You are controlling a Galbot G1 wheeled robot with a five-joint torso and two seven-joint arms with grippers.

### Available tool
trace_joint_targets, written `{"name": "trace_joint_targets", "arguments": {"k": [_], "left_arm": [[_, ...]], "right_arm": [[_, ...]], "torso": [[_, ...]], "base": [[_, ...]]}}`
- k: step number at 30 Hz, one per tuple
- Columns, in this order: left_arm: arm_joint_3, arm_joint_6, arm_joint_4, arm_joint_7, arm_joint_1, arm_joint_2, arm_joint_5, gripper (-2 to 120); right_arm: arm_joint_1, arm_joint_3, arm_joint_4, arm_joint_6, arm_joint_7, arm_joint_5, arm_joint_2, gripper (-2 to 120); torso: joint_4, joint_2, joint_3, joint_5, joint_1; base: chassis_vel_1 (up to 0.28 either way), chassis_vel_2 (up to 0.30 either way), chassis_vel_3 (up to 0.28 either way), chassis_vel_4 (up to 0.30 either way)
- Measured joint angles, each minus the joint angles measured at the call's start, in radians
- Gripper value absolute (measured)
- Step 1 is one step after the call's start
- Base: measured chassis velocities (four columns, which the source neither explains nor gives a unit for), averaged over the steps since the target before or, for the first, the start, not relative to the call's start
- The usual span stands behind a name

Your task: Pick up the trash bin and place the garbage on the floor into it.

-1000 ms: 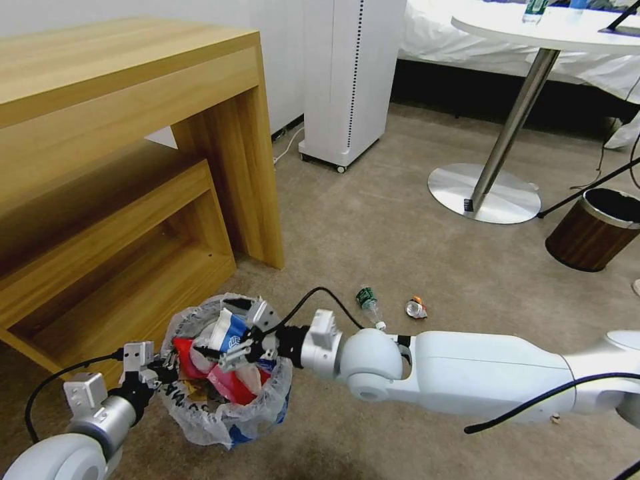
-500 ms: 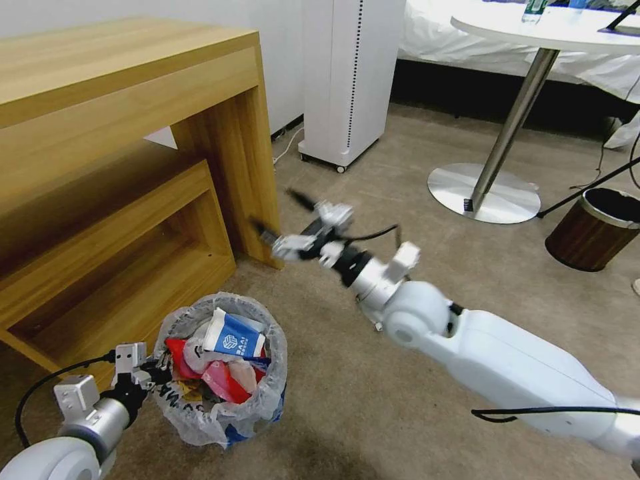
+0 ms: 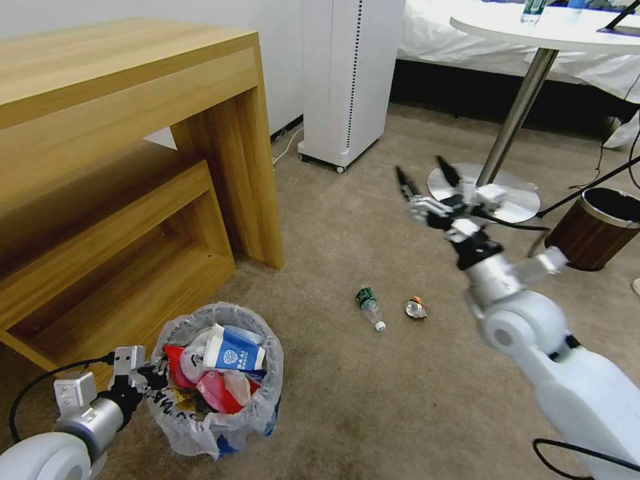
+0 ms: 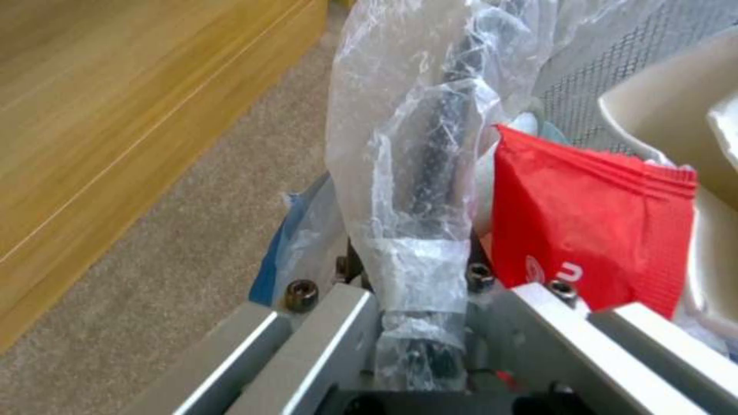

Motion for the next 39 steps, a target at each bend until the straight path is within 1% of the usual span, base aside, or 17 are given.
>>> {"name": "trace_joint_targets", "arguments": {"k": [1, 3, 4, 7, 8, 11, 12, 14, 18, 20, 23, 24, 27, 28, 31, 36, 39], "left_arm": [[0.000, 0.000, 0.000, 0.000, 0.000, 0.000, 0.000, 1], [0.000, 0.007, -0.001, -0.002, 0.000, 0.011, -0.011, 1], [0.000, 0.007, -0.001, -0.002, 0.000, 0.011, -0.011, 1], [-0.002, 0.012, -0.001, -0.006, -0.009, 0.037, -0.033, 1], [-0.002, 0.012, -0.001, -0.006, -0.009, 0.037, -0.033, 1], [0.000, 0.012, 0.005, -0.005, -0.020, 0.053, -0.042, 1], [0.000, 0.012, 0.005, -0.005, -0.020, 0.053, -0.042, 1], [0.006, 0.009, 0.011, -0.004, -0.029, 0.060, -0.044, 1], [0.018, 0.002, 0.018, 0.000, -0.039, 0.068, -0.045, 1], [0.020, 0.001, 0.019, 0.000, -0.040, 0.070, -0.045, 1], [0.022, -0.007, 0.018, 0.002, -0.035, 0.074, -0.044, 1], [0.022, -0.007, 0.018, 0.002, -0.035, 0.074, -0.044, 1], [0.019, -0.014, 0.010, 0.006, -0.027, 0.074, -0.043, 1], [0.019, -0.014, 0.010, 0.006, -0.027, 0.074, -0.043, 1], [0.017, -0.016, 0.005, 0.006, -0.027, 0.072, -0.044, 1], [0.019, -0.018, 0.007, 0.007, -0.029, 0.069, -0.044, 1], [0.024, -0.018, 0.012, 0.007, -0.037, 0.063, -0.043, 1]], "right_arm": [[0.000, 0.000, 0.000, 0.000, 0.000, 0.000, 0.000, 100], [-0.047, 0.064, 0.016, -0.017, 0.019, -0.017, 0.013, 100], [-0.047, 0.064, 0.016, -0.017, 0.019, -0.017, 0.013, 100], [-0.168, 0.187, 0.045, -0.063, 0.116, -0.098, 0.051, 100], [-0.168, 0.187, 0.045, -0.063, 0.116, -0.098, 0.051, 100], [-0.240, 0.242, 0.046, -0.075, 0.193, -0.179, 0.083, 100], [-0.240, 0.242, 0.046, -0.075, 0.193, -0.179, 0.083, 100], [-0.283, 0.280, 0.041, -0.078, 0.225, -0.197, 0.102, 100], [-0.328, 0.325, 0.028, -0.049, 0.203, -0.218, 0.134, 100], [-0.340, 0.330, 0.028, -0.041, 0.195, -0.226, 0.148, 100], [-0.377, 0.334, 0.034, -0.026, 0.183, -0.256, 0.208, 100], [-0.377, 0.334, 0.034, -0.026, 0.183, -0.256, 0.208, 100], [-0.389, 0.327, 0.003, 0.013, 0.172, -0.302, 0.268, 100], [-0.389, 0.327, 0.003, 0.013, 0.172, -0.302, 0.268, 100], [-0.403, 0.320, -0.013, 0.034, 0.168, -0.331, 0.326, 100], [-0.407, 0.315, -0.025, 0.048, 0.161, -0.351, 0.352, 100], [-0.407, 0.294, -0.034, 0.053, 0.157, -0.355, 0.371, 100]], "torso": [[0.0000, 0.000, 0.000, 0.0000, 0.000], [0.0000, 0.000, 0.000, -0.0004, 0.000], [0.0000, 0.000, 0.000, -0.0004, 0.000], [0.0000, 0.000, 0.000, -0.0003, 0.000], [0.0000, 0.000, 0.000, -0.0003, 0.000], [-0.0002, 0.000, 0.000, -0.0002, 0.000], [-0.0002, 0.000, 0.000, -0.0002, 0.000], [0.0000, 0.000, 0.000, -0.0003, 0.000], [-0.0002, 0.000, 0.000, -0.0003, 0.000], [-0.0002, 0.000, 0.000, -0.0005, 0.000], [-0.0001, 0.000, 0.000, -0.0004, 0.000], [-0.0001, 0.000, 0.000, -0.0004, 0.000], [0.0000, 0.000, 0.000, -0.0004, 0.000], [0.0000, 0.000, 0.000, -0.0004, 0.000], [-0.0001, 0.000, 0.000, -0.0005, 0.000], [0.0000, 0.000, 0.000, -0.0004, 0.000], [-0.0001, 0.000, 0.000, -0.0005, 0.000]], "base": [[0.000, 0.000, 0.000, 0.000], [0.000, 0.000, 0.000, 0.000], [0.000, 0.000, 0.000, 0.000], [0.000, 0.000, 0.000, 0.000], [0.000, 0.000, 0.000, 0.000], [0.000, 0.000, 0.000, 0.000], [0.000, 0.000, 0.000, 0.000], [0.000, 0.000, 0.000, 0.000], [0.000, 0.000, 0.000, 0.000], [0.000, 0.000, 0.000, 0.000], [0.000, 0.000, 0.000, 0.000], [0.000, 0.000, 0.000, 0.000], [0.000, 0.000, 0.000, 0.000], [0.000, 0.000, 0.000, 0.000], [0.000, 0.000, 0.000, 0.000], [0.000, 0.000, 0.000, 0.000], [0.000, 0.000, 0.000, 0.000]]}}
